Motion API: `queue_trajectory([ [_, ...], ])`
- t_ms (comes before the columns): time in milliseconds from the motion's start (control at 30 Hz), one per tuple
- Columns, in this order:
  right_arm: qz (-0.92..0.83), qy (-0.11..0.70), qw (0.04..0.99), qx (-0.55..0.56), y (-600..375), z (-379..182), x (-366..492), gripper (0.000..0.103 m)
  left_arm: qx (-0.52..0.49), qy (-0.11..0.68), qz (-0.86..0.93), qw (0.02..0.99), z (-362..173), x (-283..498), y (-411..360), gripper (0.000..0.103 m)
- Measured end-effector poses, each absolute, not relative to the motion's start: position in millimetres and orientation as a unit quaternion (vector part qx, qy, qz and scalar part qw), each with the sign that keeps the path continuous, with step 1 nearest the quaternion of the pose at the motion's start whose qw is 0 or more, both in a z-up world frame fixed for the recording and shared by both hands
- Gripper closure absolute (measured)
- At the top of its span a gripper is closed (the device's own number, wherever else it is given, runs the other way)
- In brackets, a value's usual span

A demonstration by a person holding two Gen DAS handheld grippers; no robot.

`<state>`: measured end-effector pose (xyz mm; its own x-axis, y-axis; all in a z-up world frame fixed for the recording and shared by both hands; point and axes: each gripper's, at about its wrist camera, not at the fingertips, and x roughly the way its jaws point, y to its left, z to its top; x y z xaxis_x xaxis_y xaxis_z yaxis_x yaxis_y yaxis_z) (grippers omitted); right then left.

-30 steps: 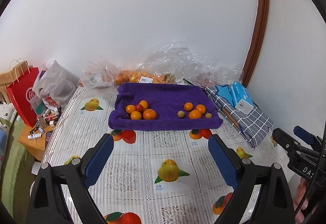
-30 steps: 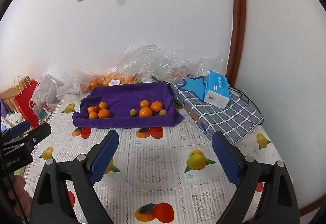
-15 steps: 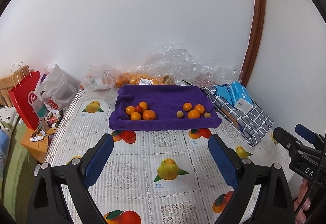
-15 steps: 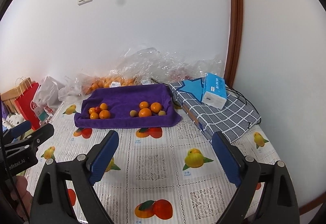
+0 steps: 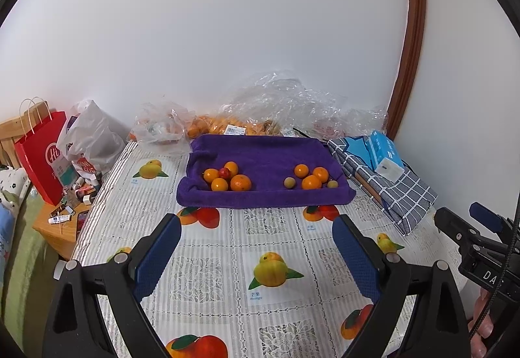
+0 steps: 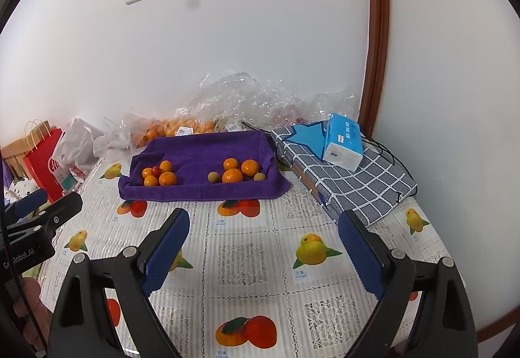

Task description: Organize fruits

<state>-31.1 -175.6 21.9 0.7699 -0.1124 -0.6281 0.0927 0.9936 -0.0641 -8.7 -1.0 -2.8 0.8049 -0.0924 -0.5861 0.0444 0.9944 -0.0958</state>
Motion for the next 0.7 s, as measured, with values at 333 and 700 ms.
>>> queue_trajectory([
  [333, -0.051, 0.333, 0.941, -0.014, -176.3, 22.1, -31.6, 0.011, -0.041, 0.308, -0.031, 0.950, -3.7, -8.6, 2.2, 0.008],
  [700, -0.049, 0.331, 0.942, -0.017, -173.6, 24.1, -34.4, 0.011, -0.043, 0.307, -0.027, 0.950, -3.9, -10.1, 0.5, 0.008],
])
